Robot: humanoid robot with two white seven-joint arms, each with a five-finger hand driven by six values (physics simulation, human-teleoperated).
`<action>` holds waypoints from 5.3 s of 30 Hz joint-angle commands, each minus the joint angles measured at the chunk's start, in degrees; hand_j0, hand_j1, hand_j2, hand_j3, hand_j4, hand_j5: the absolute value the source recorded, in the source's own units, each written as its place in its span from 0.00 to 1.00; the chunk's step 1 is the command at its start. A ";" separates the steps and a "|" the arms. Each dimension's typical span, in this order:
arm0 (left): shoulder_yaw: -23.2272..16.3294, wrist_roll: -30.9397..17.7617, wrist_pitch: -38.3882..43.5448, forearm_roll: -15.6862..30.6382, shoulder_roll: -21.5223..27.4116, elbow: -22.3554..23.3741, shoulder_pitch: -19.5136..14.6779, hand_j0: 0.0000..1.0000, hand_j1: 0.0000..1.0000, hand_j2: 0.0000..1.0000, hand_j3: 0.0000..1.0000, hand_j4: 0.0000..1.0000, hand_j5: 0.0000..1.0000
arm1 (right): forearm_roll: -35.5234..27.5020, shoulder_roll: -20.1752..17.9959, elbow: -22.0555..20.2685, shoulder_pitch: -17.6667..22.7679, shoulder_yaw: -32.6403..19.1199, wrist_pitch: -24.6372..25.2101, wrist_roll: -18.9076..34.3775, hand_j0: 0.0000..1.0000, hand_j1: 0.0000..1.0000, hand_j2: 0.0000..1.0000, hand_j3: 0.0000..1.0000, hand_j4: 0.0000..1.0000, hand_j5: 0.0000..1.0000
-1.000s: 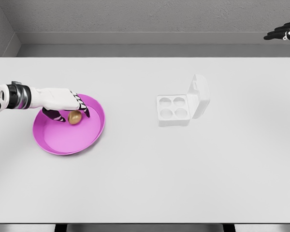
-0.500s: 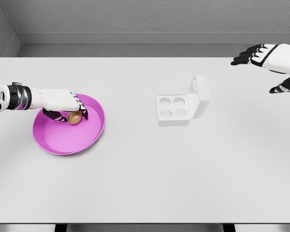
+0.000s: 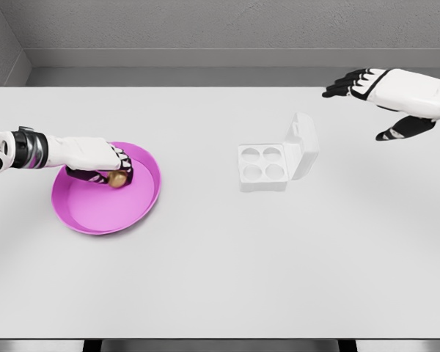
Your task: Pack egg into the box and close the box lid
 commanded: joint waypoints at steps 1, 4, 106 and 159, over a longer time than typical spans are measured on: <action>-0.17 -0.05 -0.10 0.31 -0.07 -0.06 0.00 0.41 0.41 0.41 0.41 0.41 0.41 | -0.38 0.48 0.10 0.00 -0.12 0.18 -0.03 1.00 1.00 1.00 1.00 1.00 1.00; -0.17 -0.05 -0.10 0.40 0.02 -0.06 -0.09 0.41 0.41 0.41 0.41 0.41 0.41 | -0.38 0.40 0.10 0.18 -0.21 0.18 -0.03 1.00 1.00 1.00 1.00 1.00 1.00; -0.35 0.21 -0.10 10.50 -31.00 12.07 -10.63 0.37 0.37 0.37 0.37 0.37 0.37 | 0.41 0.31 7.75 -0.26 -0.29 0.18 -0.03 1.00 1.00 1.00 1.00 1.00 1.00; -1.67 0.12 -0.10 3.65 -36.10 20.15 -10.90 0.59 0.59 0.59 0.59 0.59 0.59 | 3.66 0.48 10.74 0.35 -1.26 0.18 -0.03 1.00 1.00 1.00 1.00 1.00 1.00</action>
